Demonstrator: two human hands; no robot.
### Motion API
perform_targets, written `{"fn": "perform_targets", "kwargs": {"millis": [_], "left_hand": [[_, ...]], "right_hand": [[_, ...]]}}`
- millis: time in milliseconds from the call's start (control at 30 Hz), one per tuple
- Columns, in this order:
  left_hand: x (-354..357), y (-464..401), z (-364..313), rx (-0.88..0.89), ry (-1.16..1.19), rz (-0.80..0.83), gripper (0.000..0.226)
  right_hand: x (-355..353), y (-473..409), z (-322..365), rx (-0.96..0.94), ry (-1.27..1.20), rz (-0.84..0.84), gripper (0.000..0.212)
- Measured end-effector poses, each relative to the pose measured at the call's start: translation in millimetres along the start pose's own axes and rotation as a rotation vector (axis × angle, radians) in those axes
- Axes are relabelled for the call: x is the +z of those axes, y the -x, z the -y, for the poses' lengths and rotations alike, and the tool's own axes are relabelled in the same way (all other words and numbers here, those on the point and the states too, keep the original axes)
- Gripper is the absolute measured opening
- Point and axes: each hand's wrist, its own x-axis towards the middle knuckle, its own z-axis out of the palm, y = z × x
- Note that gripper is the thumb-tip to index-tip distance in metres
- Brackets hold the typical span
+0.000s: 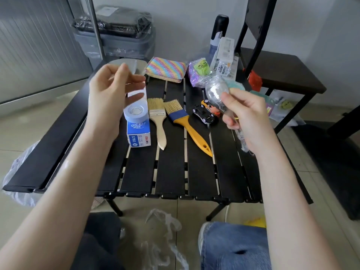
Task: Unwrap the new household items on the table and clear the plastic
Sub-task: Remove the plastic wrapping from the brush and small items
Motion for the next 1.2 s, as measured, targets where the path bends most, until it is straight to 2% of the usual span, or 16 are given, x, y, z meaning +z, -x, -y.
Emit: {"fn": "perform_targets", "kwargs": {"millis": [133, 200, 267, 367, 467, 633, 733, 833, 1033, 1100, 1200], "left_hand": [[14, 11, 9, 0.004, -0.117, 0.194, 0.021], [25, 18, 16, -0.037, -0.177, 0.316, 0.026], [31, 23, 22, -0.054, -0.203, 0.366, 0.028], [33, 26, 25, -0.015, -0.194, 0.282, 0.013], [33, 26, 24, 0.037, -0.261, 0.215, 0.016], [30, 27, 26, 0.173, -0.492, 0.205, 0.023], [32, 27, 24, 0.097, -0.382, 0.258, 0.021], [32, 28, 25, 0.051, -0.248, 0.253, 0.017], [34, 31, 17, 0.054, -0.09, 0.235, 0.017], [34, 33, 17, 0.127, -0.169, 0.234, 0.016], [34, 35, 20, 0.249, -0.302, 0.207, 0.016]], "right_hand": [[8, 1, 1, 0.008, -0.051, 0.109, 0.015], [17, 3, 1, 0.0, -0.049, 0.174, 0.021], [24, 4, 2, 0.004, -0.039, 0.206, 0.024], [29, 5, 3, 0.011, -0.006, 0.227, 0.017], [30, 4, 1, -0.002, 0.035, 0.217, 0.017], [32, -1, -8, -0.091, 0.203, 0.072, 0.015], [35, -4, -14, -0.191, 0.384, -0.02, 0.022], [36, -4, -15, -0.254, 0.473, -0.036, 0.022], [33, 0, -3, -0.08, 0.215, 0.047, 0.02], [32, 0, -2, -0.051, 0.154, 0.05, 0.019], [34, 1, -4, -0.083, 0.205, 0.021, 0.019]]}}
